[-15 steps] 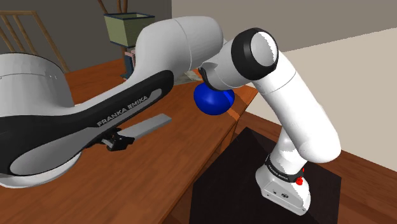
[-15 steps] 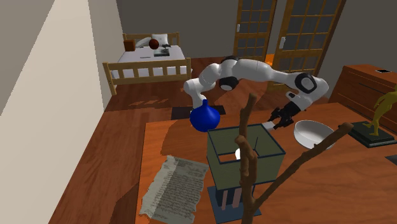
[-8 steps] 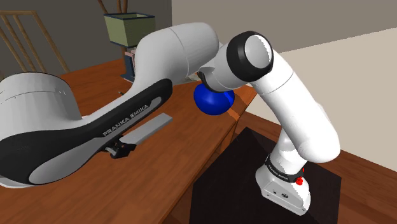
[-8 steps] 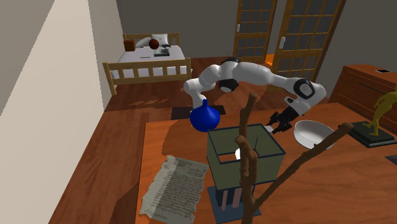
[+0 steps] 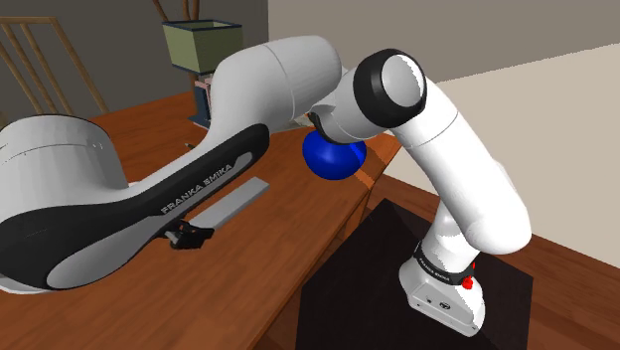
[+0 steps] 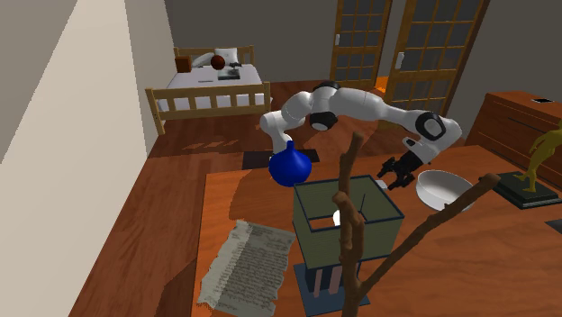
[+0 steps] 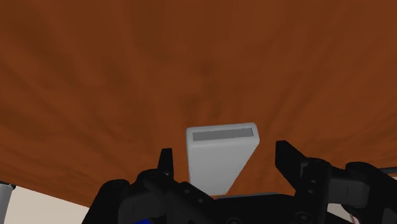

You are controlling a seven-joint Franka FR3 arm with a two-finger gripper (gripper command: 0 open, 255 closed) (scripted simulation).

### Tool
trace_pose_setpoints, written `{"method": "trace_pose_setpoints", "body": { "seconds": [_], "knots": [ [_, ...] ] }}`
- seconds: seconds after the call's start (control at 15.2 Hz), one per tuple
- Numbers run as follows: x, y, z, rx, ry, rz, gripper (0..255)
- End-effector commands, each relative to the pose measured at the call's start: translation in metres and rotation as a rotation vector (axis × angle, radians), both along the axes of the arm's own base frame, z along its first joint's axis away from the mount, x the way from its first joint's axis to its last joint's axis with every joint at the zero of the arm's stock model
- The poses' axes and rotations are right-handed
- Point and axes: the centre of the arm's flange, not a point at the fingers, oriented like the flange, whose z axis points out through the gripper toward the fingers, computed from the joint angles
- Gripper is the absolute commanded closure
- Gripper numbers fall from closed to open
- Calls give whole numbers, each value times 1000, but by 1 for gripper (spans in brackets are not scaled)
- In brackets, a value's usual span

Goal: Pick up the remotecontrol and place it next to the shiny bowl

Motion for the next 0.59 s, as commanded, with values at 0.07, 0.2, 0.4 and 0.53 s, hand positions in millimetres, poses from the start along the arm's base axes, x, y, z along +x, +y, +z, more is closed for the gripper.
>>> {"method": "trace_pose_setpoints", "body": {
  "seconds": [0.07,0.2,0.4,0.53],
  "knots": [
    [0,0,0,0,0,0,0],
    [0,0,0,0,0,0,0],
    [-3,28,27,0,0,0,0],
    [-4,36,35,0,0,0,0]
  ]
}}
